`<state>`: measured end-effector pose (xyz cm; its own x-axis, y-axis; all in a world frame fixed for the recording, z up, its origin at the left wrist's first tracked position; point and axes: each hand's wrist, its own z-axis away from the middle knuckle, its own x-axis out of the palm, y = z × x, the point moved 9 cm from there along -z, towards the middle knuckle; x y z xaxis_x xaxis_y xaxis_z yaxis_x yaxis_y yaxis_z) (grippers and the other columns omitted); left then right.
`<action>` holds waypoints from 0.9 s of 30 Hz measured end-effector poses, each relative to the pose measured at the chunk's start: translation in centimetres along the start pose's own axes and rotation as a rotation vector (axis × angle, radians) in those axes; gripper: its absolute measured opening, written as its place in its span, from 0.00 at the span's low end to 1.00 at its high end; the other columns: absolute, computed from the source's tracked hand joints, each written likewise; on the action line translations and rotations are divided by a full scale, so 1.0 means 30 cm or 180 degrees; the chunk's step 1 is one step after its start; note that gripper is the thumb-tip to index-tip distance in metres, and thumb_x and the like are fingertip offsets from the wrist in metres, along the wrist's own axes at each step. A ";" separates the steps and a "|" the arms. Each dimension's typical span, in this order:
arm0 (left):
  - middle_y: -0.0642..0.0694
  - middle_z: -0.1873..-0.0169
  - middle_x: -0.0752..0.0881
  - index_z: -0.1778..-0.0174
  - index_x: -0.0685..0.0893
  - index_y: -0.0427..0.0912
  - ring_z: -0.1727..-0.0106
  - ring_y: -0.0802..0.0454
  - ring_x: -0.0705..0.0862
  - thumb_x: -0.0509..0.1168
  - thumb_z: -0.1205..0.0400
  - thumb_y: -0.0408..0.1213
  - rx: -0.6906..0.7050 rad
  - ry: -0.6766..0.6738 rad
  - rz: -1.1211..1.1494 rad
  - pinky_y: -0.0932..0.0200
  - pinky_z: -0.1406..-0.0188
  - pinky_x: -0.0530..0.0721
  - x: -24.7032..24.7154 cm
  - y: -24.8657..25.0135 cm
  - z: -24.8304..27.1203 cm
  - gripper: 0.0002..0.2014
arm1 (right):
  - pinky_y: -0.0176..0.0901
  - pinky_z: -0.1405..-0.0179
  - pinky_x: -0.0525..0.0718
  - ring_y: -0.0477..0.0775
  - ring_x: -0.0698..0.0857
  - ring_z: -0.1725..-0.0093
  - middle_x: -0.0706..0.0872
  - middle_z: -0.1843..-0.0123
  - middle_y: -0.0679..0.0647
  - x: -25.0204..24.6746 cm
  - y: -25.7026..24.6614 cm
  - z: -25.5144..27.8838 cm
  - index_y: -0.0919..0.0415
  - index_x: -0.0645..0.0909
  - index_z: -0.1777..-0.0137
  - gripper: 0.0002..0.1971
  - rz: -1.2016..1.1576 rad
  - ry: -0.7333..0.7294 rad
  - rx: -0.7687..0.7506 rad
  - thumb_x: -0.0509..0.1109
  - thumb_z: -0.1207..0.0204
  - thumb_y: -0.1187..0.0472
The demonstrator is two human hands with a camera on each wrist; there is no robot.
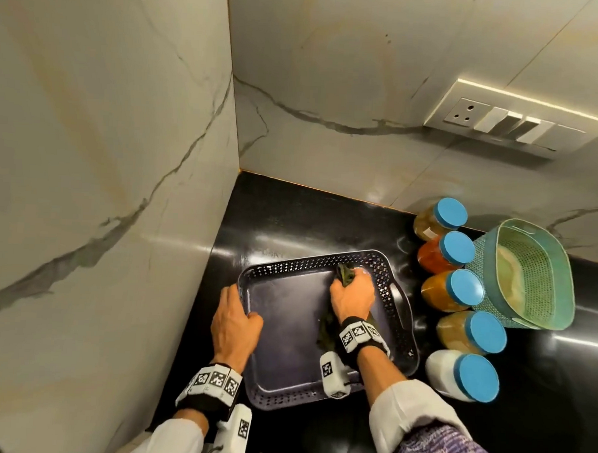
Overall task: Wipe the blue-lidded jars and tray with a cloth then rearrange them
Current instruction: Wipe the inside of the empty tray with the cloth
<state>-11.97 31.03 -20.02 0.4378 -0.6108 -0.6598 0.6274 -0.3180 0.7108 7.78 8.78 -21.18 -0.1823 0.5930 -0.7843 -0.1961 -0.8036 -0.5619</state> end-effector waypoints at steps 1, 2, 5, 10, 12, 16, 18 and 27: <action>0.35 0.52 0.81 0.48 0.80 0.32 0.53 0.29 0.84 0.70 0.32 0.20 0.0057 -0.0001 0.0052 0.42 0.56 0.80 -0.005 0.002 0.002 0.17 | 0.55 0.42 0.82 0.72 0.88 0.44 0.90 0.48 0.67 0.011 0.001 -0.010 0.67 0.86 0.49 0.09 -0.0190 -0.0001 0.0038 0.75 0.24 0.62; 0.36 0.53 0.80 0.49 0.79 0.33 0.55 0.30 0.84 0.69 0.32 0.19 0.0104 0.0012 0.0092 0.42 0.57 0.80 -0.008 0.002 0.001 0.16 | 0.53 0.45 0.83 0.71 0.89 0.46 0.91 0.50 0.66 0.028 -0.006 -0.021 0.66 0.87 0.50 0.08 -0.0330 -0.0062 0.0077 0.76 0.22 0.60; 0.38 0.54 0.80 0.50 0.78 0.34 0.56 0.33 0.83 0.68 0.32 0.18 0.0166 0.0050 0.0180 0.42 0.56 0.82 -0.011 -0.007 -0.006 0.16 | 0.47 0.47 0.83 0.66 0.91 0.46 0.93 0.49 0.62 0.108 -0.058 -0.029 0.63 0.90 0.46 0.11 -0.0515 -0.0356 0.0026 0.77 0.20 0.56; 0.39 0.55 0.79 0.50 0.77 0.35 0.59 0.40 0.79 0.68 0.32 0.16 0.0251 0.0143 0.0330 0.44 0.58 0.81 -0.011 -0.013 -0.012 0.17 | 0.40 0.50 0.76 0.61 0.89 0.47 0.92 0.48 0.59 0.221 -0.168 0.041 0.61 0.91 0.45 0.09 -0.0424 -0.0735 -0.0449 0.78 0.22 0.59; 0.38 0.55 0.79 0.50 0.77 0.35 0.59 0.37 0.80 0.67 0.33 0.16 0.0238 0.0155 0.0362 0.43 0.59 0.82 -0.009 -0.015 -0.016 0.18 | 0.43 0.48 0.81 0.61 0.88 0.48 0.92 0.48 0.59 0.260 -0.201 0.080 0.60 0.90 0.45 0.08 -0.0355 -0.0907 -0.0600 0.78 0.23 0.60; 0.36 0.54 0.81 0.47 0.77 0.35 0.57 0.32 0.83 0.69 0.31 0.18 0.0237 0.0132 0.0401 0.39 0.57 0.84 -0.006 -0.022 -0.019 0.18 | 0.51 0.39 0.88 0.64 0.90 0.42 0.93 0.44 0.63 0.386 -0.310 0.212 0.63 0.89 0.40 0.16 -0.0072 -0.1694 -0.1076 0.74 0.29 0.64; 0.34 0.51 0.82 0.43 0.78 0.33 0.53 0.31 0.84 0.69 0.31 0.19 0.0156 0.0051 0.0334 0.35 0.54 0.85 -0.006 -0.029 -0.024 0.20 | 0.49 0.44 0.86 0.68 0.89 0.44 0.92 0.44 0.66 0.440 -0.371 0.280 0.64 0.88 0.44 0.18 0.0192 -0.2098 -0.1435 0.69 0.34 0.63; 0.37 0.35 0.88 0.27 0.84 0.40 0.36 0.29 0.88 0.69 0.31 0.27 0.0662 -0.0572 -0.0144 0.38 0.37 0.87 -0.017 0.106 -0.160 0.32 | 0.61 0.34 0.86 0.69 0.85 0.32 0.84 0.29 0.64 0.371 -0.318 0.324 0.61 0.78 0.22 0.38 0.1219 -0.2802 -0.2749 0.80 0.36 0.64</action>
<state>-7.12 33.81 -18.60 0.2795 -0.7055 -0.6512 0.4898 -0.4786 0.7287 -1.74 23.55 -21.99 -0.7229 -0.1125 -0.6817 0.6321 -0.5060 -0.5868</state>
